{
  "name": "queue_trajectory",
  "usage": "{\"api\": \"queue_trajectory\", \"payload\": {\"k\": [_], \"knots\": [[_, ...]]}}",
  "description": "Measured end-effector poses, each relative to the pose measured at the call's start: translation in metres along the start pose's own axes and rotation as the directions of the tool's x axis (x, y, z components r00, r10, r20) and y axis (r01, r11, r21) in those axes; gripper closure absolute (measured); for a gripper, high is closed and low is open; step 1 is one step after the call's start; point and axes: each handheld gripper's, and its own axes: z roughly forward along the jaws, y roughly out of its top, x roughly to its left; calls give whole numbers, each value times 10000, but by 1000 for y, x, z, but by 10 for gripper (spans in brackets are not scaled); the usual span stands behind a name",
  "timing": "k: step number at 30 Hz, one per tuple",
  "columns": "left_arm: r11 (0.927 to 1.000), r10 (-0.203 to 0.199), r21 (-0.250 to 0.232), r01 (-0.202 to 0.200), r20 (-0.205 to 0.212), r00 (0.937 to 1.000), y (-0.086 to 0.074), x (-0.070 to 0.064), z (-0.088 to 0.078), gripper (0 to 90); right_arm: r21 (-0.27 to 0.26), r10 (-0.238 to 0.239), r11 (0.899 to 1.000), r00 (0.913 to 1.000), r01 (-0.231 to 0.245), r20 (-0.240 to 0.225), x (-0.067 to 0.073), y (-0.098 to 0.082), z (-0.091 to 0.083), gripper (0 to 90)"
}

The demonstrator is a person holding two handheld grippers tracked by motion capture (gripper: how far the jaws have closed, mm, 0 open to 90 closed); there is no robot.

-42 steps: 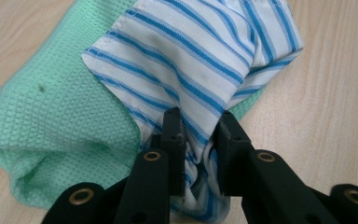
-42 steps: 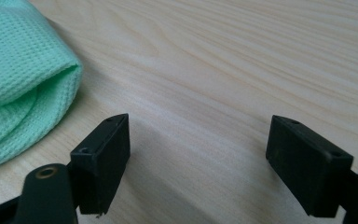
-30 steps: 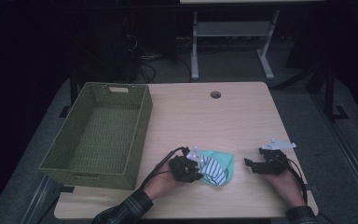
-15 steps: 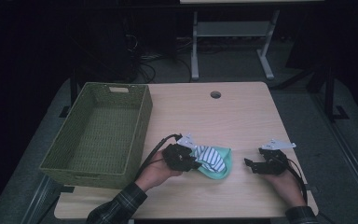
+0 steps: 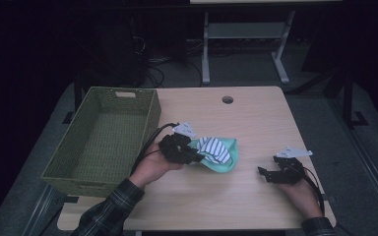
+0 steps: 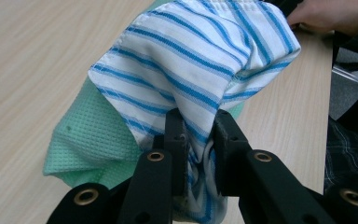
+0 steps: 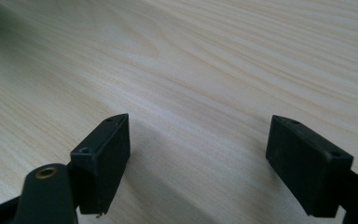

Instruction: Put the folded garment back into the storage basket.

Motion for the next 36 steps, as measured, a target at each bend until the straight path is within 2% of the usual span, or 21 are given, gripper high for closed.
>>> {"api": "queue_trajectory", "payload": {"k": [4, 11, 14, 17, 21, 25, 27, 31, 32, 34, 36], "knots": [[9999, -42, -126, 40, -192, 9998, 3, 7, -14, 777, 1, 3, 10000, 10000, -3, 1, 0, 0, 0, 215], [9975, -487, -528, 460, -506, 9975, 3, 24, -43, 776, -1, 9, 10000, 10000, -9, 11, 0, 0, 0, 215], [9965, -561, -657, 516, -685, 9961, 2, 29, -57, 776, -1, 13, 10000, 10000, -13, 11, 0, 0, 0, 215], [9949, -659, -828, 581, -942, 9934, -1, 35, -73, 776, -4, 14, 10000, 10000, -14, 12, 0, 0, 0, 215], [9904, -954, -1119, 806, -1336, 9864, -6, 44, -95, 776, -6, 18, 10000, 10000, -18, 14, 0, 0, 0, 215], [9872, -1198, -1252, 984, -1767, 9769, -15, 52, -112, 776, -5, 23, 10000, 10000, -23, 15, 0, 0, 0, 215], [9844, -1372, -1362, 1109, -2013, 9699, -21, 56, -121, 776, -7, 26, 10000, 10000, -26, 16, 0, 0, 0, 215], [9781, -1764, -1533, 1411, -2493, 9522, -35, 67, -139, 776, -7, 26, 10000, 10000, -26, 20, 0, 0, 0, 215], [9775, -1832, -1521, 1464, -2667, 9462, -39, 71, -143, 775, -5, 22, 10000, 10000, -22, 22, 0, 0, 0, 215], [9758, -1955, -1522, 1569, -2872, 9377, -45, 75, -148, 776, -4, 31, 10000, 10000, -31, 30, 0, 0, 0, 215], [9734, -2134, -1488, 1742, -3128, 9255, -54, 81, -153, 775, 3, 42, 10000, 10000, -42, 32, 0, 0, 0, 215]]}}
